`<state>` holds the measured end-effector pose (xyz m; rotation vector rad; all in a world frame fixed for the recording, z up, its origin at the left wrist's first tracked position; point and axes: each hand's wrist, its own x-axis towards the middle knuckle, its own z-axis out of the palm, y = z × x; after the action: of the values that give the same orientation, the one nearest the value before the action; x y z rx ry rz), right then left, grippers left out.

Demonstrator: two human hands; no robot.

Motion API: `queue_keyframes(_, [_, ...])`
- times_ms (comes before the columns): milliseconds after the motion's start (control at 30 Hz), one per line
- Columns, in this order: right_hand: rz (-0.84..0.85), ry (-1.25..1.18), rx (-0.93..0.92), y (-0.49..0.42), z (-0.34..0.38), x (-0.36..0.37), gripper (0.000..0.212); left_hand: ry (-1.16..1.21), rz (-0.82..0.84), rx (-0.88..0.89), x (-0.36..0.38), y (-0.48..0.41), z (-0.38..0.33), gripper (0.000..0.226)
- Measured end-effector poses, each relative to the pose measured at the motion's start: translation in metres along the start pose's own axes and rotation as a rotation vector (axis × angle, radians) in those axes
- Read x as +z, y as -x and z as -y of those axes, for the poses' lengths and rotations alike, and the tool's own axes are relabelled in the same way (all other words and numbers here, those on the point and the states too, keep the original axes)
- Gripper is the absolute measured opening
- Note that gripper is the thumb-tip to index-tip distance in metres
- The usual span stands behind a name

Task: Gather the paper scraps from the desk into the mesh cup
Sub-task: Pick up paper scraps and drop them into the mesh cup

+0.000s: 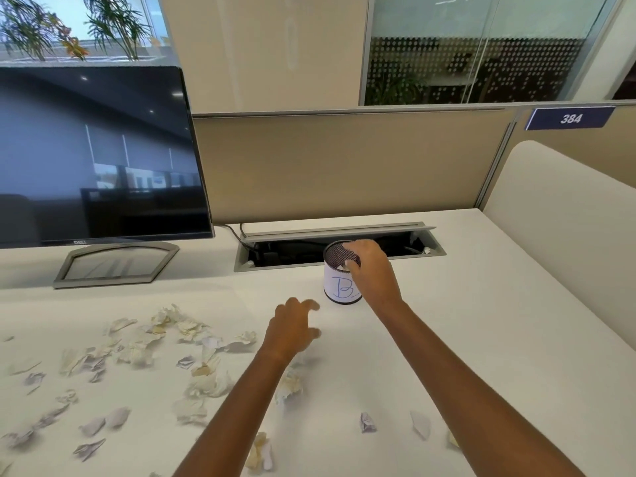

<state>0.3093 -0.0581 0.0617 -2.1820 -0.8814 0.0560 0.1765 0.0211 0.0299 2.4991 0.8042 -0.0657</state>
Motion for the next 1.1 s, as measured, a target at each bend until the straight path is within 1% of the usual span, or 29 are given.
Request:
queue_keyframes(67, [-0.011, -0.011, -0.014, 0.017, -0.004, 0.002, 0.034, -0.087, 0.147, 0.000, 0.005, 0.011, 0.009, 0.062])
queue_keyframes(133, [0.017, -0.038, 0.003, 0.040, -0.010, 0.003, 0.032, -0.148, 0.246, 0.006, 0.011, 0.019, 0.015, 0.074])
queue_keyframes(200, [0.108, -0.030, 0.030, 0.064, -0.018, 0.003, 0.029, -0.191, 0.280, 0.010, 0.017, 0.026, 0.020, 0.080])
queue_keyframes(267, [0.234, 0.017, 0.069, 0.087, -0.027, 0.002, 0.031, -0.228, 0.272, 0.013, 0.024, 0.032, 0.023, 0.081])
queue_keyframes(333, [0.351, 0.127, 0.125, 0.110, -0.035, -0.003, 0.038, -0.254, 0.223, 0.020, 0.032, 0.039, 0.025, 0.076])
queue_keyframes(400, [0.432, 0.241, 0.214, 0.132, -0.040, -0.009, 0.045, -0.248, 0.135, 0.030, 0.039, 0.045, 0.028, 0.065])
queue_keyframes(500, [0.493, 0.341, 0.330, 0.161, -0.044, -0.017, 0.054, -0.148, 0.022, 0.028, 0.048, 0.052, 0.030, 0.052])
queue_keyframes(600, [0.519, 0.368, 0.382, 0.182, -0.041, -0.015, 0.056, -0.043, -0.062, 0.015, 0.053, 0.056, 0.026, 0.040])
queue_keyframes(667, [0.503, 0.361, 0.372, 0.189, -0.035, -0.008, 0.053, 0.006, -0.100, 0.005, 0.055, 0.058, 0.022, 0.033])
queue_keyframes(733, [0.460, 0.345, 0.328, 0.194, -0.028, 0.001, 0.045, 0.028, -0.116, 0.008, 0.057, 0.057, 0.018, 0.029])
queue_keyframes(800, [0.425, 0.346, 0.255, 0.197, -0.023, 0.011, 0.037, 0.045, -0.131, 0.019, 0.058, 0.056, 0.016, 0.026])
queue_keyframes(867, [0.401, 0.380, 0.178, 0.199, -0.023, 0.020, 0.035, 0.085, -0.155, 0.029, 0.058, 0.052, 0.013, 0.023])
queue_keyframes(1000, [0.354, 0.386, 0.132, 0.190, -0.029, 0.027, 0.024, 0.295, -0.227, 0.019, 0.047, 0.042, 0.004, 0.016])
queue_keyframes(1100, [0.318, 0.386, 0.084, 0.178, -0.037, 0.027, 0.028, 0.423, -0.301, 0.035, 0.030, 0.028, -0.010, 0.017])
